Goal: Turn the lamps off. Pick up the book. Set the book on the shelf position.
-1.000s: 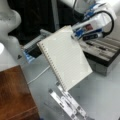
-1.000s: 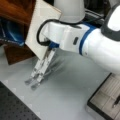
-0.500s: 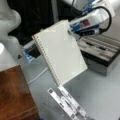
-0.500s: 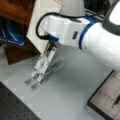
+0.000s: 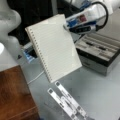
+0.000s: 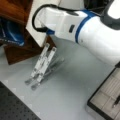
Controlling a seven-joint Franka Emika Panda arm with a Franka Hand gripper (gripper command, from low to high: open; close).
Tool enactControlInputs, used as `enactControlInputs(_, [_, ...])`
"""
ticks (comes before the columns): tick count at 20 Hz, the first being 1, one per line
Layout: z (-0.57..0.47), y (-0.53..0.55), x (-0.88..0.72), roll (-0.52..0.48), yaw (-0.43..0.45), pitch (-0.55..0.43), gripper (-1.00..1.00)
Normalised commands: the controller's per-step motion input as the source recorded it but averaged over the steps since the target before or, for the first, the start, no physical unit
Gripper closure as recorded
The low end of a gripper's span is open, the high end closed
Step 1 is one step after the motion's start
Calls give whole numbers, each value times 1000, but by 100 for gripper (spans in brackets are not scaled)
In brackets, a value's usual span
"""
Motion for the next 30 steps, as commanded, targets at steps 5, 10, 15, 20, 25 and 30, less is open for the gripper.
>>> enactControlInputs(5, [313,-186,33,-145,-222,20,100])
enactControlInputs(10, [189,-180,14,-165,-170,46,100])
enactControlInputs(15, [130,-241,-121,-177,-160,34,100])
enactControlInputs(20, [123,-275,-227,-158,-82,40,100])
enactControlInputs(25, [103,-309,-343,-142,38,18,100])
enactControlInputs(30, [65,-397,-481,-126,174,23,100])
